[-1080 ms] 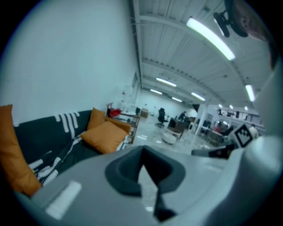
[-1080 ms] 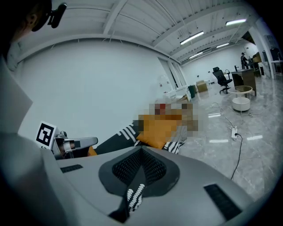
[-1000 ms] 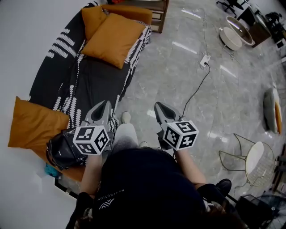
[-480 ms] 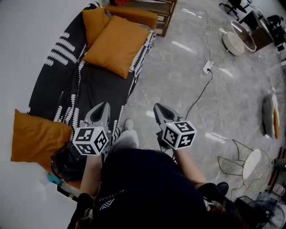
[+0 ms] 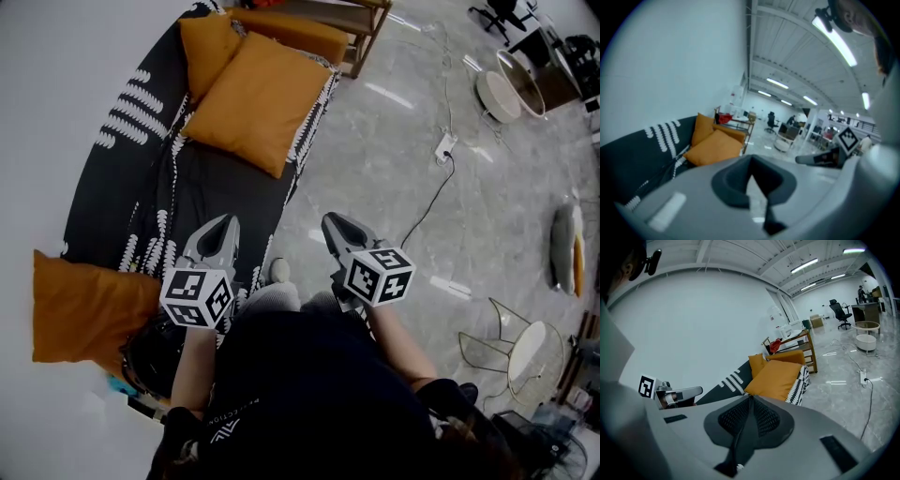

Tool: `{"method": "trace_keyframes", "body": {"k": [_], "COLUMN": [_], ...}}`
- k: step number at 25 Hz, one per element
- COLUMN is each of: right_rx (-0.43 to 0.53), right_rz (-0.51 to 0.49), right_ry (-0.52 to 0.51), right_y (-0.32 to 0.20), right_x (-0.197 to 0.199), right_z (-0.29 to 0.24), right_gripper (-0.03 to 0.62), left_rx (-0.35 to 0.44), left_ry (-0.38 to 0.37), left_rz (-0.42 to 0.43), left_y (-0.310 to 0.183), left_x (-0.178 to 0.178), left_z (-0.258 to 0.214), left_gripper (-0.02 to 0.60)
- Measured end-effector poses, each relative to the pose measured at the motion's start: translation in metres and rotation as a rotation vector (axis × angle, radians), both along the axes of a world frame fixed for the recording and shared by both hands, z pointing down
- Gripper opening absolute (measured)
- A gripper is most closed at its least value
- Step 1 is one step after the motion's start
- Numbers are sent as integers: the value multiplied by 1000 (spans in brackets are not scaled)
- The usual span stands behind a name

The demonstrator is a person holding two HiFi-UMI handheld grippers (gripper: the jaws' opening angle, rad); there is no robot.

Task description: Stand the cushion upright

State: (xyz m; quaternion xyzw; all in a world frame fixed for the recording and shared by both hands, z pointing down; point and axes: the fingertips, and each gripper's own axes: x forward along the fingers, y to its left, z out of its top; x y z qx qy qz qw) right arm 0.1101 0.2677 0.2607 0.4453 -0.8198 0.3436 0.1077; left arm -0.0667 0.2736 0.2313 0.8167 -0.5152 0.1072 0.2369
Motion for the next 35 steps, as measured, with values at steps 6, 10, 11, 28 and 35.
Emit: {"method": "trace_keyframes", "body": {"k": [6,10,11,28,35], "right_rx": [-17,-43,-48,-194,-268], "right_rz": [1,-7,-11,-153,-145], "right_ry": [-29,-46,-49,-92,-111], "right_y": [-34,-58,-67,-238,-281], "right_x": [-16,-15,-15,-11,-5], "right_z": [16,29,32,94,139], "right_gripper": [73,92,94,193,222], "left_rx": [-12,-41,-45,-121,-221], "left_ry": [-42,-57,-59,-96,-128], "left_rz": [-13,-38,-43,-116,-73], "left_y": [-24,-41,-46,-203,-239], "left_x": [-24,-26,-25,17,34], "left_z": [19,30,31,78,123], "left_gripper": [8,9,9,9,9]}}
